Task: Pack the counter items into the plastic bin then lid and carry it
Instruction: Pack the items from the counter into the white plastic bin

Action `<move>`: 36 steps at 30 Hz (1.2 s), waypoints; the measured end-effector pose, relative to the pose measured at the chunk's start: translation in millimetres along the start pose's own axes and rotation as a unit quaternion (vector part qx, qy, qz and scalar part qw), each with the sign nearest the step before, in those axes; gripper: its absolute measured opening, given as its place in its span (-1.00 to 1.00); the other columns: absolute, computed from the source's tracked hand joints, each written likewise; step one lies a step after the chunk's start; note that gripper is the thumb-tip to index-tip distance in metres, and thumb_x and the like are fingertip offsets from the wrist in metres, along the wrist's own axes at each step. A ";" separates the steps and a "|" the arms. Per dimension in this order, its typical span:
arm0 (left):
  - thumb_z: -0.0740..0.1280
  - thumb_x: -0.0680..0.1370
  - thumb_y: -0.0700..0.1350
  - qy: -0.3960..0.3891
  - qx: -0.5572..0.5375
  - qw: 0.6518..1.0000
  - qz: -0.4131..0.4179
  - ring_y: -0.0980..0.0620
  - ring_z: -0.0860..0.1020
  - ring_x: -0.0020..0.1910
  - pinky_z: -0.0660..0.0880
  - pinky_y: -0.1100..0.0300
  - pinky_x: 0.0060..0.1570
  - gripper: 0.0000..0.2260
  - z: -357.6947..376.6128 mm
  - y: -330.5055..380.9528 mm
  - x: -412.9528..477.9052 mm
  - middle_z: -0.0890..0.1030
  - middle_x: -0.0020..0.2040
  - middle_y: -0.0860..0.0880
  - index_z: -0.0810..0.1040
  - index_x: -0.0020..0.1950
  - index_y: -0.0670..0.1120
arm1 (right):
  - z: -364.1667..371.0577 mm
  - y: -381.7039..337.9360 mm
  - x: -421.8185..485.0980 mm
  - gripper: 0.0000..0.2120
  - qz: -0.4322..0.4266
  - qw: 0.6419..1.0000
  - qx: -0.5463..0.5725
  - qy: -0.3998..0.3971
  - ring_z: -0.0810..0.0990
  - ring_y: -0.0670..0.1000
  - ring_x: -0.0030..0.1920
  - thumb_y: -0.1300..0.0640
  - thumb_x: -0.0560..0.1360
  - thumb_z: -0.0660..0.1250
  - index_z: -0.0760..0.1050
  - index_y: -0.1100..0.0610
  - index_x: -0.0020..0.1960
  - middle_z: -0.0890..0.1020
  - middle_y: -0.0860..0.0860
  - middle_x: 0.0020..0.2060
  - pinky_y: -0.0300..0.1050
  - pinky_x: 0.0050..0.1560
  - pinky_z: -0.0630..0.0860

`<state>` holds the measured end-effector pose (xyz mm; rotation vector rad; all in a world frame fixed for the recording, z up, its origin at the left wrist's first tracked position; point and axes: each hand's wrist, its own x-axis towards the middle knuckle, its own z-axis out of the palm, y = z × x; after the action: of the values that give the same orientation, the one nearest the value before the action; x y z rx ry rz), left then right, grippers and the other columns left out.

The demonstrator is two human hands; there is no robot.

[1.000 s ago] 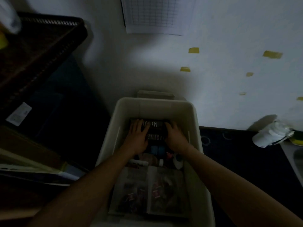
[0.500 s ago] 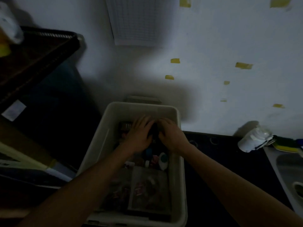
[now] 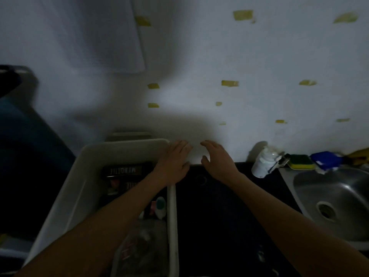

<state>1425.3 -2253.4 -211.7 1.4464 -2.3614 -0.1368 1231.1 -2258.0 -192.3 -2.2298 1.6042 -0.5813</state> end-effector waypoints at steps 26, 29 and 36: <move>0.14 0.65 -0.01 -0.146 -0.041 0.988 0.006 -0.06 -0.05 0.58 -0.11 -0.04 0.54 -0.49 137.7 141.2 120.0 0.06 0.60 -0.04 0.11 0.57 -0.05 | -54.7 268.1 -1.3 -0.25 0.229 0.964 -0.106 -0.081 0.08 0.27 0.52 -0.08 0.50 0.33 0.04 0.00 0.57 0.00 0.13 0.57 0.30 0.43 0.20; 0.15 0.65 -0.02 -0.160 -0.050 0.986 0.004 -0.07 -0.04 0.58 -0.11 -0.04 0.55 -0.49 147.4 145.0 121.0 0.06 0.60 -0.04 0.11 0.58 -0.06 | -51.4 277.8 3.7 -0.20 0.227 0.966 -0.093 -0.077 0.23 0.34 0.44 -0.07 0.47 0.39 0.02 -0.02 0.56 -0.01 0.12 0.55 0.27 0.31 0.34; 0.17 0.63 -0.02 -0.176 -0.042 0.984 0.003 -0.08 0.02 0.57 -0.05 0.00 0.54 -0.49 161.0 137.9 122.4 0.13 0.57 -0.05 0.18 0.56 -0.09 | -46.3 283.4 20.6 -0.48 0.255 0.966 -0.027 -0.037 0.37 0.36 0.23 0.11 0.46 0.35 0.26 0.01 0.37 0.35 0.21 0.24 0.22 0.14 0.44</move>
<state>1202.1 -2313.2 -292.5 1.4747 -2.5963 -0.5243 982.5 -2366.9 -288.7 -1.7350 2.0645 -0.3071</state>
